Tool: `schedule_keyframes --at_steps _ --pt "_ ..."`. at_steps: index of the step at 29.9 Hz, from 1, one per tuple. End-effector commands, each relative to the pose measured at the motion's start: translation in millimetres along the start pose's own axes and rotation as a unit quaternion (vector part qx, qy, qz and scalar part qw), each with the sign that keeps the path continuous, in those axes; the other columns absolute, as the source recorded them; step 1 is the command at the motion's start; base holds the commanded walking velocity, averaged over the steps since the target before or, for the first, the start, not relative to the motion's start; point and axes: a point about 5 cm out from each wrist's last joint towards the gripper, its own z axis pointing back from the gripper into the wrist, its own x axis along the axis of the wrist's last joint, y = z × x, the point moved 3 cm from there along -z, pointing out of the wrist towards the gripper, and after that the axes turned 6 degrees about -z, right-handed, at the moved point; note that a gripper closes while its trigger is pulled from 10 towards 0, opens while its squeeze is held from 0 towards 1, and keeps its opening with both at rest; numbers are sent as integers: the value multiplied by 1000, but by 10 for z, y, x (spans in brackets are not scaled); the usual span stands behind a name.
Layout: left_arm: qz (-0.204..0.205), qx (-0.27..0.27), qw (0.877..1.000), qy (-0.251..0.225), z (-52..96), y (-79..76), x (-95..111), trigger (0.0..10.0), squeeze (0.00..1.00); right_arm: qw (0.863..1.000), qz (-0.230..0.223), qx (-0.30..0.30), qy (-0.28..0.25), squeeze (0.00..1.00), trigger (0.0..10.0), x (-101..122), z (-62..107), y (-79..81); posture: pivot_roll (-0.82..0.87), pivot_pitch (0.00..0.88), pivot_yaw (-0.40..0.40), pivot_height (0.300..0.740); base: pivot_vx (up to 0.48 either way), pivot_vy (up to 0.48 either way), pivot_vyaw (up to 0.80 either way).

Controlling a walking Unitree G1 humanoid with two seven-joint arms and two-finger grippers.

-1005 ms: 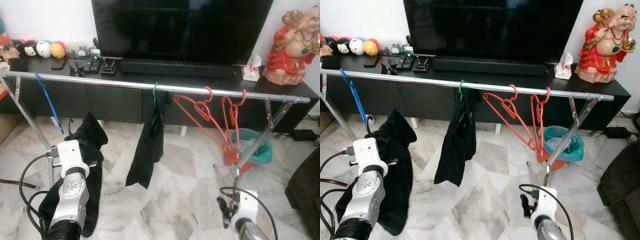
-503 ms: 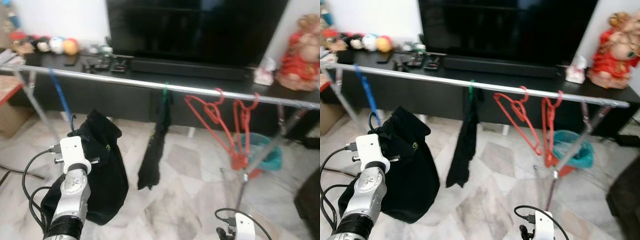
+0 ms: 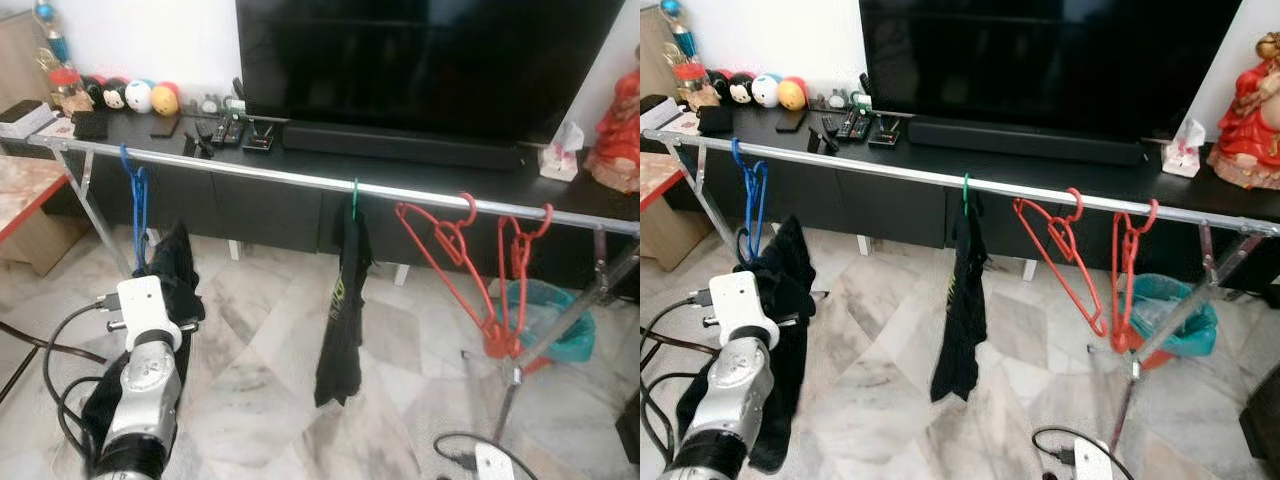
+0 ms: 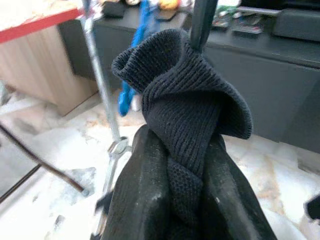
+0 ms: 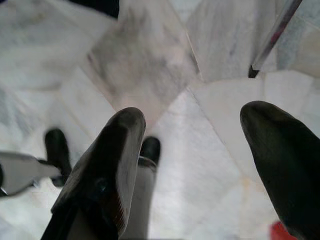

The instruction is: Hang hanger

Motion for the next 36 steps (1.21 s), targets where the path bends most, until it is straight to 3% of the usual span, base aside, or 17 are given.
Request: schedule_keyframes --at_steps 1,9,13,24,36 --pt "-4 7 1000 -14 -17 58 50 10000 0 1000 -2 0 3 0 10000 0 -2 3 47 0 -42 740 255 0 488" --pt "-4 -6 1000 -16 -7 5 59 10000 0 1000 -5 -8 8 0 10000 -16 26 -124 50 0 -44 740 255 0 0" --pt "-12 -45 999 -17 22 -91 43 10000 0 1000 -4 -9 7 0 10000 17 33 -179 52 0 -45 740 267 0 0" --pt "-6 -36 999 -16 25 -74 38 10000 0 1000 0 13 0 0 10000 127 -22 -2 50 0 -47 740 281 0 0" --pt "2 -44 998 -41 33 -95 121 10000 0 1000 0 14 5 0 10000 79 -16 4 52 0 -44 740 282 0 0"
